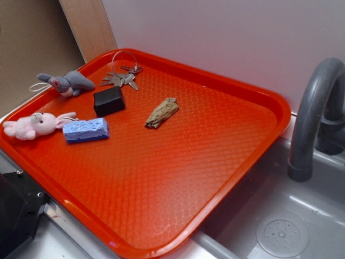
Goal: Grab the gray animal.
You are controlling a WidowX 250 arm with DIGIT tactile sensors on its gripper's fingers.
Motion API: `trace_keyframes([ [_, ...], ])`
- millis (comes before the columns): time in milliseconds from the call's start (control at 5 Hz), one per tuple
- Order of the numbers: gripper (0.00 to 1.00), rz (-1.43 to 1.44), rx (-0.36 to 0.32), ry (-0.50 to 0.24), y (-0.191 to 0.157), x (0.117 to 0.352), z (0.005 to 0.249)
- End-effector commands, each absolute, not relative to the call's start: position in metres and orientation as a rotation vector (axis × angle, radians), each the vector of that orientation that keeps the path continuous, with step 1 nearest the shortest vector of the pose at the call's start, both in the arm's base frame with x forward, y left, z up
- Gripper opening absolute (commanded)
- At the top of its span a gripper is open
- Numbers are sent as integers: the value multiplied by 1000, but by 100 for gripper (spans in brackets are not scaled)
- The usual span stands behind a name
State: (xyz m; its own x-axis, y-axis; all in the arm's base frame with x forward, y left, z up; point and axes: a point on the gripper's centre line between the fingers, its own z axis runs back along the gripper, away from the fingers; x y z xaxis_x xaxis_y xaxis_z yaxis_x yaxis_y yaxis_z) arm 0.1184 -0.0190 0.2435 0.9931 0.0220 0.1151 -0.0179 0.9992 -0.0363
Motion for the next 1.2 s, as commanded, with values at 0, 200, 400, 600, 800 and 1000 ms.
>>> trace_keyframes([
  [0, 100, 20, -35, -116, -19, 118, 243],
  [200, 100, 76, 7, -169, 1, 146, 238],
  [400, 100, 129, 48, -200, 27, 168, 231],
  [600, 100, 168, 118, -250, 58, 194, 222],
  [800, 100, 197, 225, -291, 99, 217, 203],
  [1000, 100, 216, 303, -269, 134, 231, 172],
])
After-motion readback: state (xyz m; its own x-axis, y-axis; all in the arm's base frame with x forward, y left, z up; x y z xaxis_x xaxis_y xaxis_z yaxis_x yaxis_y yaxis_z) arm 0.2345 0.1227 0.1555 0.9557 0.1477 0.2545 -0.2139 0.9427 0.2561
